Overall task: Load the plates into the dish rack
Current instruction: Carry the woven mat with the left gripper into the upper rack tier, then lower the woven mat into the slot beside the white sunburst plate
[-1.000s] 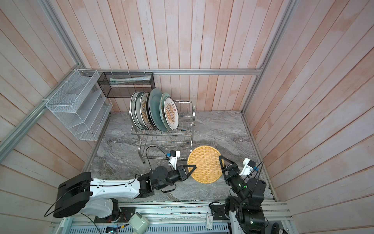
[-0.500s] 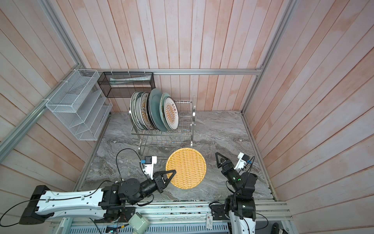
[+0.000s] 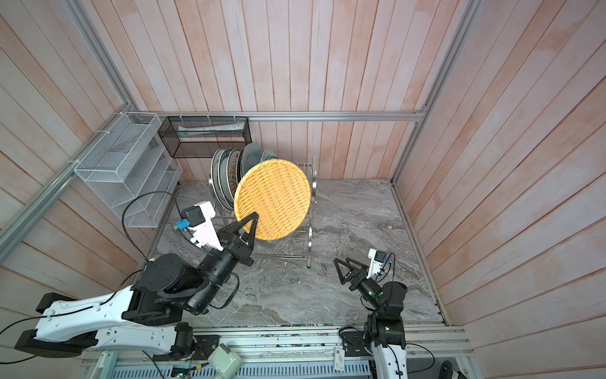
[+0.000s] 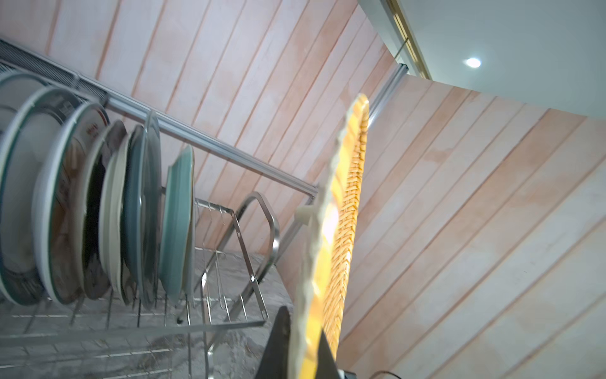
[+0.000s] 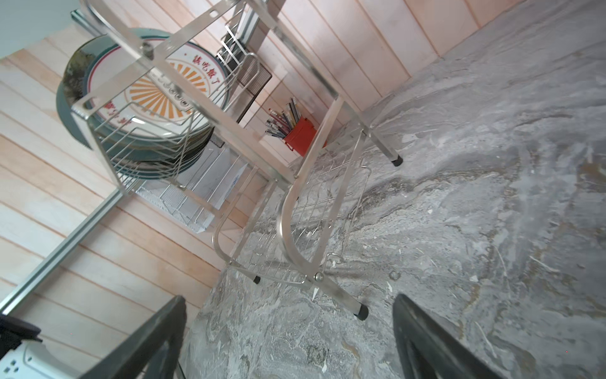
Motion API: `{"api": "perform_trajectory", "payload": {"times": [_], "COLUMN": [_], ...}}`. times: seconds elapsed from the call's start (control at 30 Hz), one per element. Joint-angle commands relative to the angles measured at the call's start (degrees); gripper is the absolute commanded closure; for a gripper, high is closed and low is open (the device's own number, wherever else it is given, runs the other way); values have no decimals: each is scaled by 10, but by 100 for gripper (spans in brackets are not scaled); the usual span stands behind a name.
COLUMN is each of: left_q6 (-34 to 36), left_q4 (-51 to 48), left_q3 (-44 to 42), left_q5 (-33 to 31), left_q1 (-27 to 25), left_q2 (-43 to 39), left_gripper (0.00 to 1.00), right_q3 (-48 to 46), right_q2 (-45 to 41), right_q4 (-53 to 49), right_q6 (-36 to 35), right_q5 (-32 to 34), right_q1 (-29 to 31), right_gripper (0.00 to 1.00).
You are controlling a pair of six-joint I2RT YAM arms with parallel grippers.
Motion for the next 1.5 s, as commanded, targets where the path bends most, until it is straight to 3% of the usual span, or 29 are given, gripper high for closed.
{"api": "perform_trajectory", "payload": {"times": [0.0,0.23,0.53,0.83,1.27,1.47], "left_q6": [126,165,9,-18,-36,-67], "left_q4": [1,-106,-384,-448,-464,-502], "left_q3": [76,235,427,487,494,517], "left_q5": [-89,-92,7,-1,-46,-29], "left_q1": [33,106,195,226,237,247], "left_q2": [59,190,332,404,426,448], "left_gripper": [100,100,100,100,100,100], "right_q3": [-3,69,135,145,146,149], "right_q2": [-11,-11,-11,-12,-12,-12], "right_q4": [33,-24,-102,-129,-134,-136], "right_q6": [-22,-5,-12,-11,-7,-6], "right_q5": [-53,-61,-62,-64,-73,-76], "right_q1": [11,17,21,23,24,24], "right_gripper": [2,2,2,2,2,2]}}
